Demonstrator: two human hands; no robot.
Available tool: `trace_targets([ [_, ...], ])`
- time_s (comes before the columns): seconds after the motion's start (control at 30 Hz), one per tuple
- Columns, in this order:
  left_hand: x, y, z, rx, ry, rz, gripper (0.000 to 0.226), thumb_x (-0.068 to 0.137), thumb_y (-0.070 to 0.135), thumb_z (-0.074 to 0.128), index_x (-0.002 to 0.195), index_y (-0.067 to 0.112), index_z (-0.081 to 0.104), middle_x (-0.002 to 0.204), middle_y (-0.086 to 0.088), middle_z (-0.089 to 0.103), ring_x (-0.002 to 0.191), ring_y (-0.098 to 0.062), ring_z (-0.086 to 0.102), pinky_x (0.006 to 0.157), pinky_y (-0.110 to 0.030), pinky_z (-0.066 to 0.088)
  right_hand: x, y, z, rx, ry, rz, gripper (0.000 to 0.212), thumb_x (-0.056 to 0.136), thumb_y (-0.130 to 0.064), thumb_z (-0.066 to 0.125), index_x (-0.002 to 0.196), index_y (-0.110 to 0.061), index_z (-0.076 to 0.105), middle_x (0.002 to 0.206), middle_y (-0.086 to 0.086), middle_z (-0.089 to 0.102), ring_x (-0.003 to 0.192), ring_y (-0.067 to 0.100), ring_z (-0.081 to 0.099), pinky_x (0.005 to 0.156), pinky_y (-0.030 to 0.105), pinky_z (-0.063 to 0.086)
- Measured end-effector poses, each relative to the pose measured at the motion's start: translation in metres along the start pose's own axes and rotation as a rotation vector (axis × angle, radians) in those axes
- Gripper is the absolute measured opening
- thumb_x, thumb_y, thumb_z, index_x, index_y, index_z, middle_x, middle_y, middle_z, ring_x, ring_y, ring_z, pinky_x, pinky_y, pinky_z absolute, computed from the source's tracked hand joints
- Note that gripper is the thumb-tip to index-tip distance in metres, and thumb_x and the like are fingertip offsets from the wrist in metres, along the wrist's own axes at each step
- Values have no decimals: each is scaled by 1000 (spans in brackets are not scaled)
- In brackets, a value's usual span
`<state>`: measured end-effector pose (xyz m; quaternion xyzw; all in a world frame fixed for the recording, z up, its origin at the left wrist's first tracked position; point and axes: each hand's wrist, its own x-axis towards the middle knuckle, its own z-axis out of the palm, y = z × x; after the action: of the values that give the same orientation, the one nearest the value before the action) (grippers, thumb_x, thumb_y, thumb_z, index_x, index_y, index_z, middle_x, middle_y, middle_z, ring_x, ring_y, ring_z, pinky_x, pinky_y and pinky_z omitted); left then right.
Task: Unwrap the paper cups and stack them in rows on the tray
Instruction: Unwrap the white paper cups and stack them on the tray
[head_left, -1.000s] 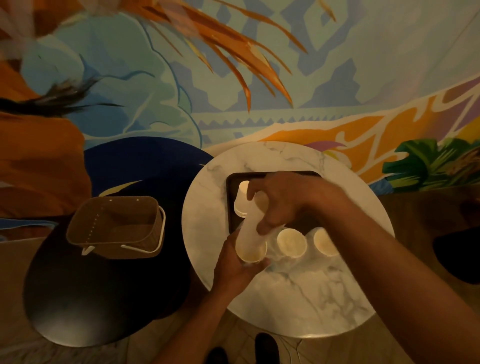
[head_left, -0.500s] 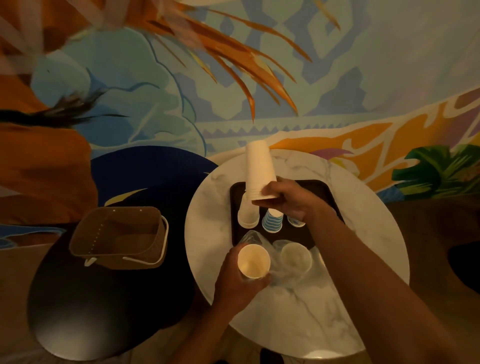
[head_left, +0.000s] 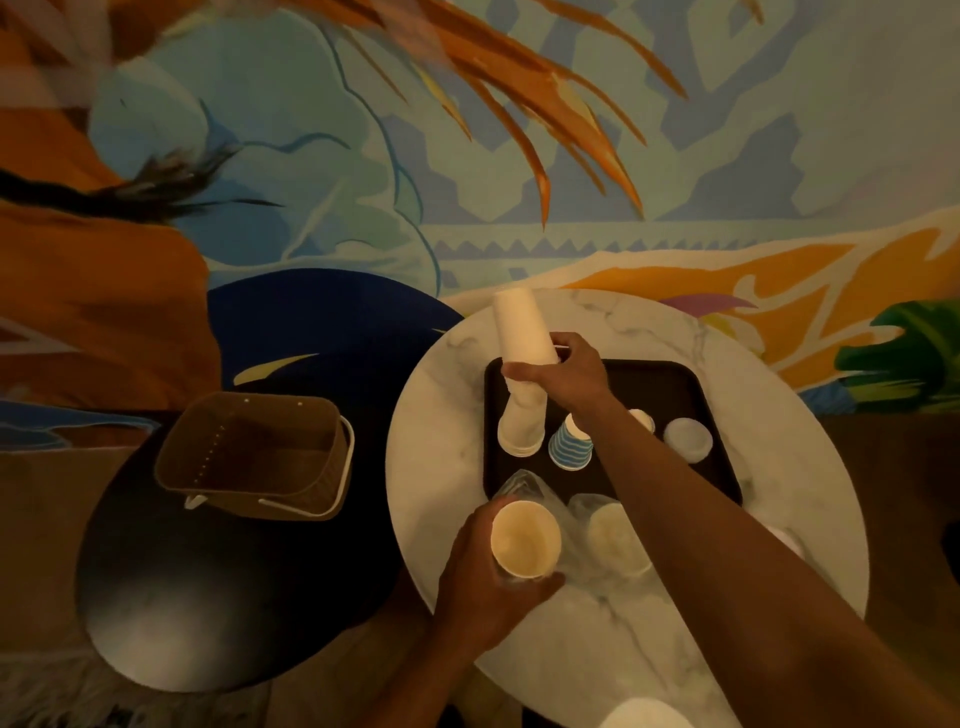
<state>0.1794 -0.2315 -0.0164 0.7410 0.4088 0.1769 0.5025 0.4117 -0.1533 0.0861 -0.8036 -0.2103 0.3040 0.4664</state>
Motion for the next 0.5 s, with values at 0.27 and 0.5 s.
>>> trace_targets([
  [0.27, 2, -3, -1, 16, -17, 19, 105, 51, 73, 87, 141, 47, 39, 137, 30, 50, 130, 2, 48, 108, -29, 48, 19, 17, 18, 51, 30, 50, 85, 71, -37, 88, 143, -30, 45, 138, 0, 53, 118, 23, 55, 93, 42, 54],
  [0.5, 6, -7, 4, 40, -33, 30, 105, 55, 78, 83, 143, 41, 40, 138, 27, 51, 130, -1, 50, 109, -30, 47, 26, 22, 19, 120, 72, -4, 83, 69, -32, 91, 138, -28, 45, 132, -1, 57, 115, 23, 58, 91, 42, 55],
])
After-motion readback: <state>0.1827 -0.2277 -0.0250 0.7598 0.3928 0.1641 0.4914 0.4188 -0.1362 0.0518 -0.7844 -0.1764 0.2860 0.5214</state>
